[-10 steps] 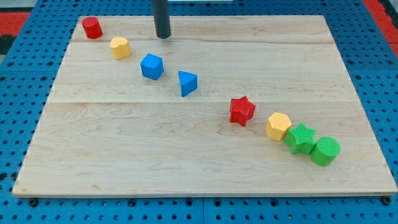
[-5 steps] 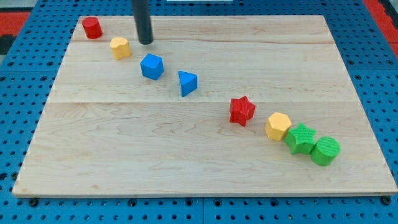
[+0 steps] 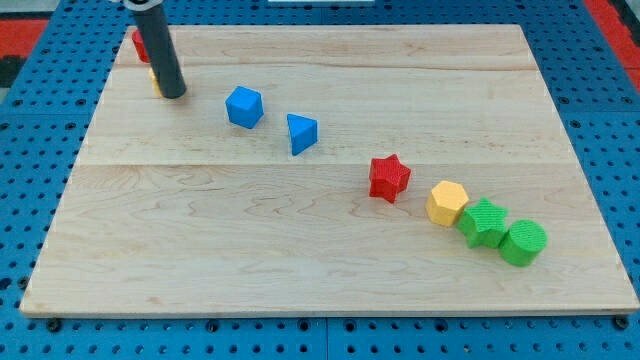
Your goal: Slide the yellow heart below the red circle
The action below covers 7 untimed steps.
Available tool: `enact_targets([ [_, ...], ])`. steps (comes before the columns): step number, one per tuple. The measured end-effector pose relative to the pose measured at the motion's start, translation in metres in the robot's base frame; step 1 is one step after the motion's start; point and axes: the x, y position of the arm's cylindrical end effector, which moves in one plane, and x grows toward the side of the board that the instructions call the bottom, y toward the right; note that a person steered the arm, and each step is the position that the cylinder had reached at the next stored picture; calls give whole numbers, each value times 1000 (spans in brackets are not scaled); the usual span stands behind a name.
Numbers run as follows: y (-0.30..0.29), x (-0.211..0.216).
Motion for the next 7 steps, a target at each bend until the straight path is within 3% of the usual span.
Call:
enact_targets([
  [2,-61,0],
  [4,20,18],
  [5,21,-15],
  [6,-10,-17],
  [7,22,-14],
])
